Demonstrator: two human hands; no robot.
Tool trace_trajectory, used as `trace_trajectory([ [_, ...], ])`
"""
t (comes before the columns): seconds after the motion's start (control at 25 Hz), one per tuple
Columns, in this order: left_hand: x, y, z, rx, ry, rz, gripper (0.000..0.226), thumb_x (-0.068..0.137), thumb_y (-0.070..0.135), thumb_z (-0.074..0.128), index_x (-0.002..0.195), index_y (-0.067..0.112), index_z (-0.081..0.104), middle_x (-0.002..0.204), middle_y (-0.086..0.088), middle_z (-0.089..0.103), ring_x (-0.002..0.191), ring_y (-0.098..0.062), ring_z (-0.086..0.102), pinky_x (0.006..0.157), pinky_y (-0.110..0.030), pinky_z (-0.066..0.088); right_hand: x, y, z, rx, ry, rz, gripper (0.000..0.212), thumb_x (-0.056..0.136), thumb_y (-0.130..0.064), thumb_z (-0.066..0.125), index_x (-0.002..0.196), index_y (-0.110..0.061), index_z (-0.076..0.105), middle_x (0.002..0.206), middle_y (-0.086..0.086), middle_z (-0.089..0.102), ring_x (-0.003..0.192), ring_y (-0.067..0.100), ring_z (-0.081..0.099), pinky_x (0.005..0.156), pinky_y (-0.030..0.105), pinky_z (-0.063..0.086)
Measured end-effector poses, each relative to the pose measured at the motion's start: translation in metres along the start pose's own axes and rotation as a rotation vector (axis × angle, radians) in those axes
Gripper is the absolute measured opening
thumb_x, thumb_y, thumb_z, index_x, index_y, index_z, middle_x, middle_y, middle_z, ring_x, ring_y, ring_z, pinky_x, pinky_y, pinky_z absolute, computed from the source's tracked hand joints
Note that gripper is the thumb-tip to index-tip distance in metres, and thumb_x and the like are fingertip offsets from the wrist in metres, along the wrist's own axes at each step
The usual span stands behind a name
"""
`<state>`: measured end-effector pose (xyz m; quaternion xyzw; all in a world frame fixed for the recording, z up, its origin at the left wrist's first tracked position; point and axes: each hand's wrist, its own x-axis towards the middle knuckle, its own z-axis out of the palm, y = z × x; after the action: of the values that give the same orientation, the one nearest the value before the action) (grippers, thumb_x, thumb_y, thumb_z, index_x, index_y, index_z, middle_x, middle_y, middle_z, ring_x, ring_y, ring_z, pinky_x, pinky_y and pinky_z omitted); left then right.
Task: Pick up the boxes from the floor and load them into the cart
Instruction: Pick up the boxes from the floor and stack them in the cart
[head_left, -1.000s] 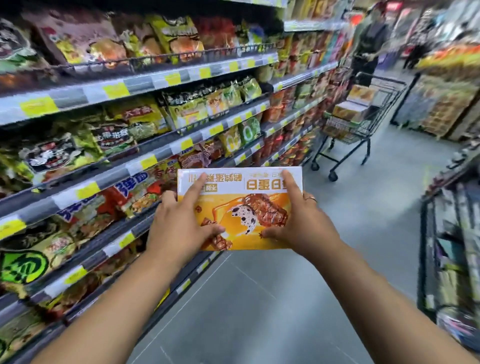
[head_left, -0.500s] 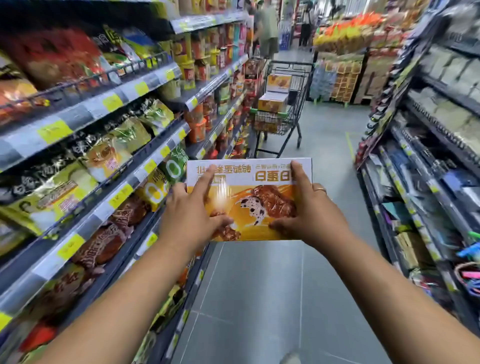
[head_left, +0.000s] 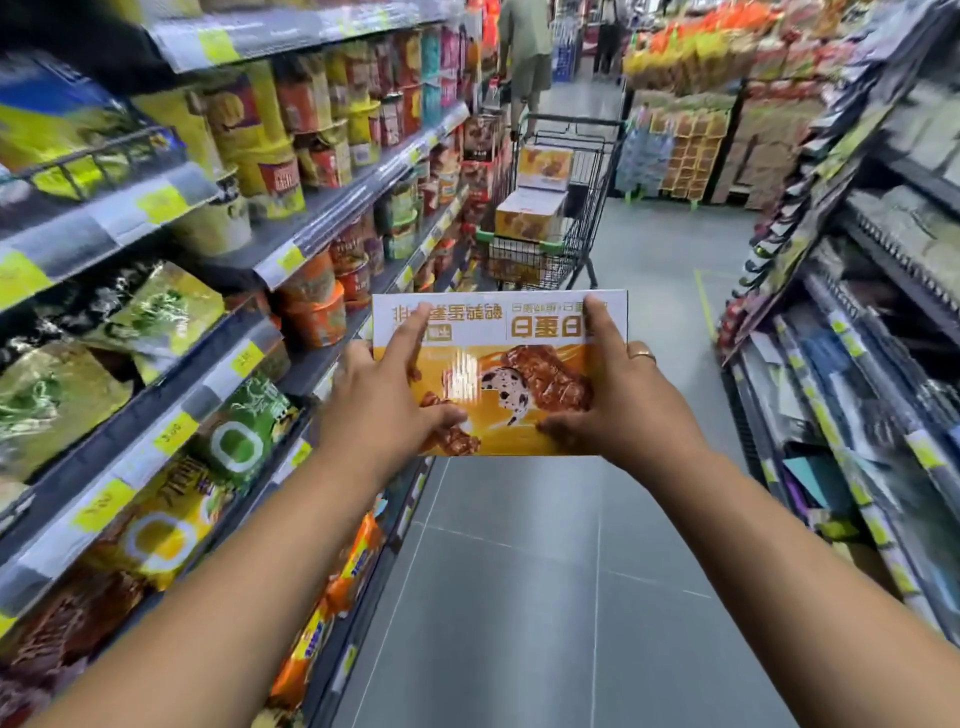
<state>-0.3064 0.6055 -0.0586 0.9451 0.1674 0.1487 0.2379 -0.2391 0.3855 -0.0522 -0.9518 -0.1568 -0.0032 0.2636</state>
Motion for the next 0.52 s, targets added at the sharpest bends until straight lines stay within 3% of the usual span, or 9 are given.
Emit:
trace_trajectory([
  [0.52,0.382,0.011,0.13,0.044,-0.11,0.073,0.11,0.066,0.058,0.079,0.144,0.056,0.002,0.121,-0.012,0.039,0.117,-0.036,0.044,0.094,-0.041,0.041,0.369,0.053,0.037,-0.029,0.025,0.112,0.127,0.063,-0.05,0.083,0.147,-0.046,-0.012,0.127,0.012,0.045,0.11,0.031,0.056,0.084,0.037,0.046],
])
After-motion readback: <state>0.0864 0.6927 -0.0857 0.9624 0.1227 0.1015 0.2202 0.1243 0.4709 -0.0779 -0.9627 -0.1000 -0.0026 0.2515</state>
